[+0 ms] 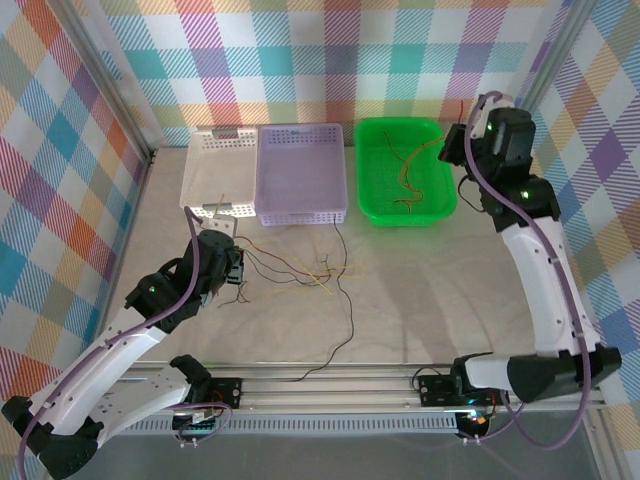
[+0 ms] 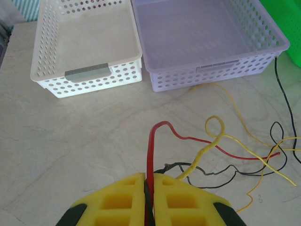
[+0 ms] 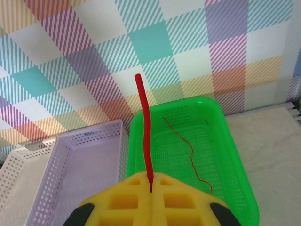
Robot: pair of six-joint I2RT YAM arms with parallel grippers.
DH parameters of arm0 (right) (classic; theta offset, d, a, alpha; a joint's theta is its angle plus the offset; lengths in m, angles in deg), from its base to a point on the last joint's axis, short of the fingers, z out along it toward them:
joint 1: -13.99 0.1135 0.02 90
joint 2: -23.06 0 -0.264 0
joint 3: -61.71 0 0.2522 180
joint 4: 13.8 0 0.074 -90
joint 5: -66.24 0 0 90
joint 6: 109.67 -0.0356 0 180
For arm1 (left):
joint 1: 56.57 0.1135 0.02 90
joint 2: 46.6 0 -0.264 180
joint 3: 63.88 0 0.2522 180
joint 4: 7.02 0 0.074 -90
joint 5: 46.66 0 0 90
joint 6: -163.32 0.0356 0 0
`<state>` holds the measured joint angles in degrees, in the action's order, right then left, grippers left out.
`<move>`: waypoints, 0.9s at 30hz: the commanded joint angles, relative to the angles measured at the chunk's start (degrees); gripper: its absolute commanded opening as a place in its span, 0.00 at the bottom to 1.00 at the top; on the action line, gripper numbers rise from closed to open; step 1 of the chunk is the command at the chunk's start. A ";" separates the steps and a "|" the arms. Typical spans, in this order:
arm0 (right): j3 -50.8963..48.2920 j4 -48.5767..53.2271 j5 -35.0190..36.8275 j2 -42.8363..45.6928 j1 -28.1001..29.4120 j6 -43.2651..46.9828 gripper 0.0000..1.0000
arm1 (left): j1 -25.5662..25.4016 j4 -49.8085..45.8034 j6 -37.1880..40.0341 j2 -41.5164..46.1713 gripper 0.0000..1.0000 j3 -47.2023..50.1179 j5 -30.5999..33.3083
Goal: Untangle the cables
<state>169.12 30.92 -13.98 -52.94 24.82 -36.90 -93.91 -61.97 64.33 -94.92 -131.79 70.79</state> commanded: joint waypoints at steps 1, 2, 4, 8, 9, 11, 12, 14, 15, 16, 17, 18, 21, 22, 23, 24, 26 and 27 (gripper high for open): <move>5.05 0.02 -1.39 -4.26 -0.36 2.30 0.00 | 0.43 1.42 0.07 0.57 0.00 0.61 -0.22; 6.23 0.13 -1.48 -5.84 -0.37 2.77 0.00 | 0.43 1.46 0.12 0.68 0.00 0.61 -0.11; 7.96 0.52 -1.47 -8.43 -0.46 2.90 0.00 | 0.45 1.55 0.25 0.99 0.00 0.76 0.23; 11.36 1.05 -2.09 -13.64 -0.72 2.43 0.00 | 0.43 1.46 0.29 1.03 0.00 0.89 0.09; 12.05 1.09 -2.25 -14.69 -0.76 2.30 0.00 | 0.43 1.54 0.25 1.10 0.00 0.93 0.14; 14.62 1.69 -2.50 -17.67 -0.96 2.45 0.00 | 0.43 1.63 0.28 1.03 0.00 1.03 -0.02; 16.05 2.47 -2.56 -19.05 -1.03 2.51 0.00 | 0.43 1.64 0.30 1.00 0.00 1.05 -0.17; 18.92 4.18 -2.95 -22.56 -1.16 2.80 0.00 | 0.43 1.64 0.38 0.73 0.00 1.06 -0.25; 20.12 4.92 -2.95 -23.94 -1.25 2.90 0.00 | 0.43 1.58 0.38 0.73 0.00 1.06 -0.21; 21.54 5.88 -3.05 -25.48 -1.33 2.86 0.00 | 0.43 1.66 0.43 0.69 0.00 1.15 -0.14; 22.76 6.64 -3.14 -26.76 -1.36 2.89 0.00 | 0.43 1.78 0.48 0.68 0.00 1.09 -0.15; 23.58 7.03 -3.15 -27.79 -1.34 2.90 0.00 | 0.46 1.81 0.54 0.53 0.00 1.15 -0.20; 24.35 7.25 -3.10 -30.41 -1.41 3.18 0.00 | 0.43 1.73 0.64 0.48 0.00 0.99 -0.27; 24.39 7.45 -2.96 -31.33 -1.43 3.25 0.00 | 0.43 1.73 0.65 0.50 0.00 1.11 -0.28; 24.45 7.64 -2.81 -32.22 -1.43 3.42 0.00 | 0.43 1.69 0.64 0.65 0.00 1.15 -0.26; 24.43 7.85 -2.68 -32.93 -1.47 3.52 0.00 | 0.43 1.68 0.64 0.61 0.00 1.13 -0.29; 24.15 8.54 -2.15 -34.77 -1.51 3.87 0.00 | 0.45 1.73 0.69 0.76 0.00 1.10 -0.45; 23.80 8.84 -1.90 -35.43 -1.43 4.03 0.00 | 0.48 1.73 0.74 0.88 0.00 1.01 -0.46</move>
<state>191.83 37.87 -16.31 -86.76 23.69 -34.13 -93.87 -61.11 64.37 -94.74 -131.36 70.79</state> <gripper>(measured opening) 0.042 0.078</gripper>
